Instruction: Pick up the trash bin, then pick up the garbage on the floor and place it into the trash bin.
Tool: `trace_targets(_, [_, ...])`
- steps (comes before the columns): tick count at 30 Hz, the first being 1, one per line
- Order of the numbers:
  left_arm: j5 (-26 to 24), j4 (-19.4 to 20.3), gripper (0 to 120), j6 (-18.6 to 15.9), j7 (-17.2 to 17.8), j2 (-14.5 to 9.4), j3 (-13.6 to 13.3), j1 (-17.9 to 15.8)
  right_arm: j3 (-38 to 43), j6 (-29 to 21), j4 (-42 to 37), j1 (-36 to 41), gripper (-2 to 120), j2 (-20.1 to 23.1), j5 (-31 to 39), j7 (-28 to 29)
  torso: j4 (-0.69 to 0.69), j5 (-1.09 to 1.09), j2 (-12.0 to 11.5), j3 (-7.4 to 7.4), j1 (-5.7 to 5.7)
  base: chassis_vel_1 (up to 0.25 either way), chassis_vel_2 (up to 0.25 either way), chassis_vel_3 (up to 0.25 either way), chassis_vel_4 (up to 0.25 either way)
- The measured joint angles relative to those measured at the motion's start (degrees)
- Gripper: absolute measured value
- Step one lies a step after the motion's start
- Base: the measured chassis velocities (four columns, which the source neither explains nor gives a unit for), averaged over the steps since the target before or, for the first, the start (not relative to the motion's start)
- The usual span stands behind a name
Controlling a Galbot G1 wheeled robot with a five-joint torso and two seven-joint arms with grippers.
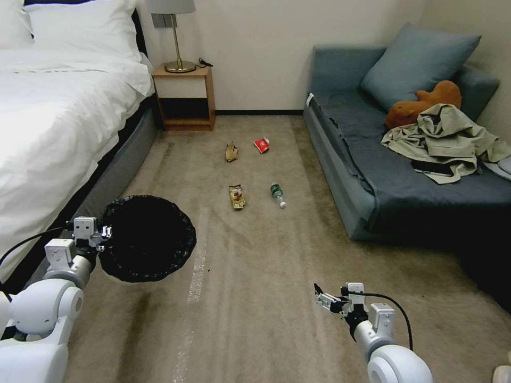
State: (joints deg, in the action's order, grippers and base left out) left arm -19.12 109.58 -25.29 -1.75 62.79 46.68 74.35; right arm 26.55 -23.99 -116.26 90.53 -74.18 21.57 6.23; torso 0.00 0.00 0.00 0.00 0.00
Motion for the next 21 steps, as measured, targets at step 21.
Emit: trace_targets(21, [0.35,-1.84,4,-0.33,-0.73,0.58,1.11,-1.42,-0.86,0.64,2.27,-1.22,100,-0.1,-0.3,-0.91,0.0,0.0,0.0,0.0,0.0,-0.071,0.073,0.071,-0.07])
